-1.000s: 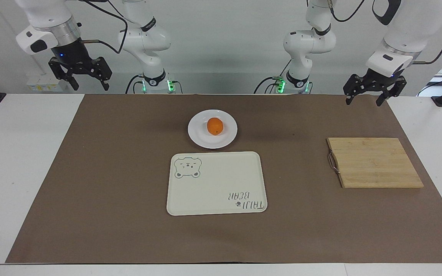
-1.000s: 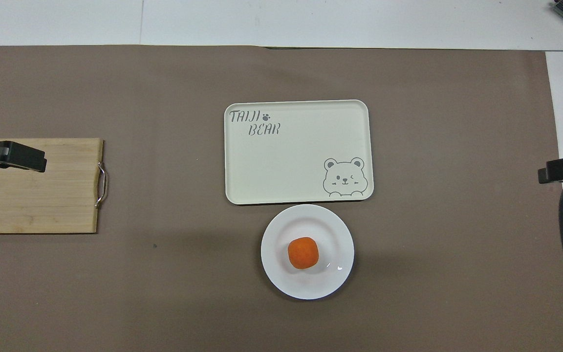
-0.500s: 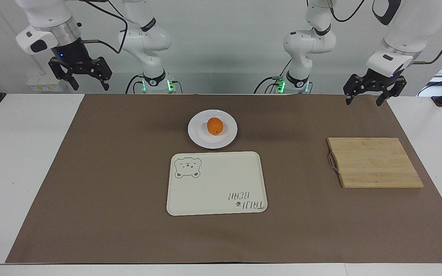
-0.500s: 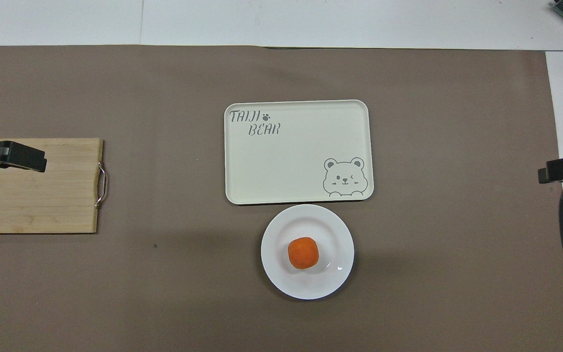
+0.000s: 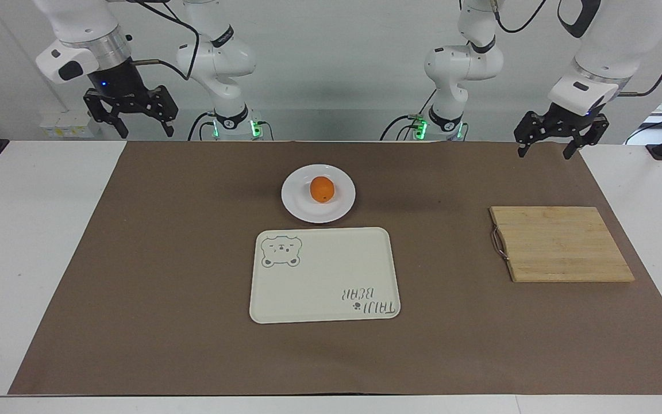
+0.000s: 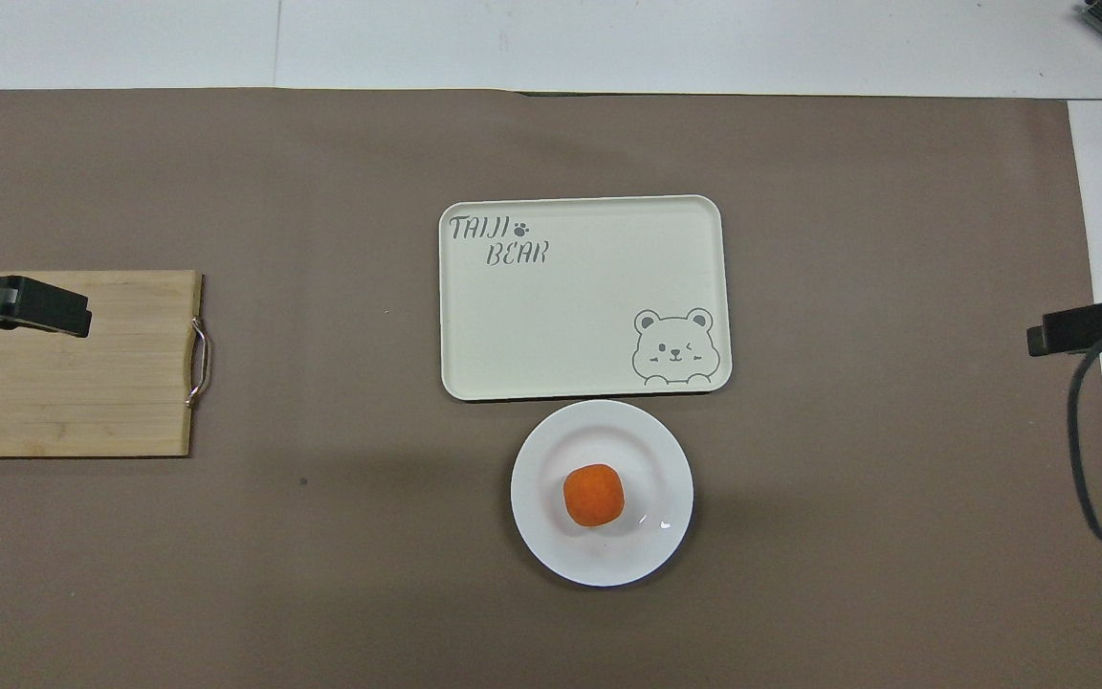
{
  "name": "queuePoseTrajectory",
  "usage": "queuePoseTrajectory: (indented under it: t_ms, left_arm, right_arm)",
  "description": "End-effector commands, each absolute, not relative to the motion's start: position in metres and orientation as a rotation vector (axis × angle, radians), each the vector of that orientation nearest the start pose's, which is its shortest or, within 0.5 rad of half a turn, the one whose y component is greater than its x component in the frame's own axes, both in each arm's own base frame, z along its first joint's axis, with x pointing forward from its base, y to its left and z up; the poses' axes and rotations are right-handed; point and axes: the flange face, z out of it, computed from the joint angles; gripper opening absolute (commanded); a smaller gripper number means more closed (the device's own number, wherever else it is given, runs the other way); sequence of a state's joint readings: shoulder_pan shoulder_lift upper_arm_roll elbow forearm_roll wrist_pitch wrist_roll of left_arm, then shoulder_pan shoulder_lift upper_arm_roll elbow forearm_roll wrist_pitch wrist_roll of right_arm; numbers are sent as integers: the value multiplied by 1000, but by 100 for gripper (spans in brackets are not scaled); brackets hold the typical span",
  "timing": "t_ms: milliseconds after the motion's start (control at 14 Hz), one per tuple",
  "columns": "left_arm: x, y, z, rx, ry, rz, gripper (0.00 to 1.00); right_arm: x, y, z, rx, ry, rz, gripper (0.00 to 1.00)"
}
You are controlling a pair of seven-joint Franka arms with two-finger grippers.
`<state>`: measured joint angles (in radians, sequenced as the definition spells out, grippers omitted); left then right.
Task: Place orange and plate with both arms
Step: 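Reach the right gripper to the plate rim and grip it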
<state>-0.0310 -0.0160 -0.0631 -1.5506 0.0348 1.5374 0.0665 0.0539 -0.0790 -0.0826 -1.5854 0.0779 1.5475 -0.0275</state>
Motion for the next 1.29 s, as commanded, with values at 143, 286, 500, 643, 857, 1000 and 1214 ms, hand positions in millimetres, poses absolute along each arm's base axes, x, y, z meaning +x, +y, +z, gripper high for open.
queuePoseTrajectory:
  t_ms: [143,286,500,643,857,1000,1214]
  left_arm:
    - [544,-43,643,-3081,252,7,100]
    - [544,-43,643,-3081,252,7,100]
    - [544,-43,642,-3081,252,9,100]
    - [544,-43,642,-3081,252,9,100]
    - [544,-43,643,-3081,252,7,100]
    - [544,-43,642,-3081,252,9,100]
    - [544,-43,643,-3081,252,7,100]
  right_arm:
    - [547,8,582,-2815,85,-35,100]
    - [548,22,536,-2685,150,23,100]
    - [536,32,467,-2522,166,85,100]
    - [521,34,436,-2457,160,90,100]
    - [498,49,403,-2346,152,121,100]
    - [482,53,370,-2307,111,92,100]
    - [455,70,336,-2228,92,117,100]
